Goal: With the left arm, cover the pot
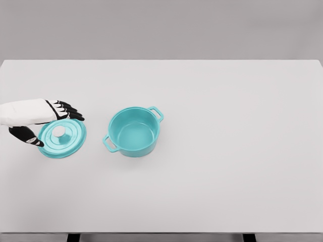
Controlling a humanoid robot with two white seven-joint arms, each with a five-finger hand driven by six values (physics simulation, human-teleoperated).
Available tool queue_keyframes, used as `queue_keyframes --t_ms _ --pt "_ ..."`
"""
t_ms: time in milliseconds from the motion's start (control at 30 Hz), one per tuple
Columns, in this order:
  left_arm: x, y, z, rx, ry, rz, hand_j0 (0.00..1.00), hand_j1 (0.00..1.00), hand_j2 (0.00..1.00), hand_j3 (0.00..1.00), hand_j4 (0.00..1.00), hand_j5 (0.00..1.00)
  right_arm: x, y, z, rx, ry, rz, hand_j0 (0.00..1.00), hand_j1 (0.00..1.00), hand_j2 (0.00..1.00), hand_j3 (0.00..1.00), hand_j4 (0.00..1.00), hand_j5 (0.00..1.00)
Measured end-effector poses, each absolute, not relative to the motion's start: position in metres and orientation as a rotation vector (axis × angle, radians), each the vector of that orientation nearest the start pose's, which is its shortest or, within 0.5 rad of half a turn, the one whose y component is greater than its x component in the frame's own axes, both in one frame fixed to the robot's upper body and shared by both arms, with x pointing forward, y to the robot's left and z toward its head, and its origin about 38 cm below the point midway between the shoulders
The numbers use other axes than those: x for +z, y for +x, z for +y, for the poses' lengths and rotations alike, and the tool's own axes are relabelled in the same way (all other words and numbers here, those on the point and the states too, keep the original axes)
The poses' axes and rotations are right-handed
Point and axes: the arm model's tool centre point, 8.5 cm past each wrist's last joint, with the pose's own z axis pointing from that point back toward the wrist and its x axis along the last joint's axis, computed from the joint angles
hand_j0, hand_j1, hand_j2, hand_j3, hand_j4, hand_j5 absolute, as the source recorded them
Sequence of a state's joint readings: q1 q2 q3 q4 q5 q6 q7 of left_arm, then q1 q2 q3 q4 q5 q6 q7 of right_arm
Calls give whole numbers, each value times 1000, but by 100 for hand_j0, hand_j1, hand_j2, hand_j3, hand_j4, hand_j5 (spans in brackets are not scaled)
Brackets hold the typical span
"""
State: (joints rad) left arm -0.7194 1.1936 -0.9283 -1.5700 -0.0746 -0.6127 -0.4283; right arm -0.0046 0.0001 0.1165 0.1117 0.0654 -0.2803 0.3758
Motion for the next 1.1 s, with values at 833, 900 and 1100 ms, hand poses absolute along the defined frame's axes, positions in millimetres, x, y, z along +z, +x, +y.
queue_keyframes --t_ms 833,900,1100 --pt "206 398 365 -1973 190 -1313 85 85 85 85 85 85 -254 -13 -240 216 309 -126 100 100 100 100 100 100" --pt "203 401 373 -1958 206 -1292 85 85 85 85 85 85 -254 -13 -240 216 309 -126 100 100 100 100 100 100" --pt "198 404 382 -1943 220 -1263 86 86 86 86 86 86 -254 -14 -240 216 309 -124 100 100 100 100 100 100"
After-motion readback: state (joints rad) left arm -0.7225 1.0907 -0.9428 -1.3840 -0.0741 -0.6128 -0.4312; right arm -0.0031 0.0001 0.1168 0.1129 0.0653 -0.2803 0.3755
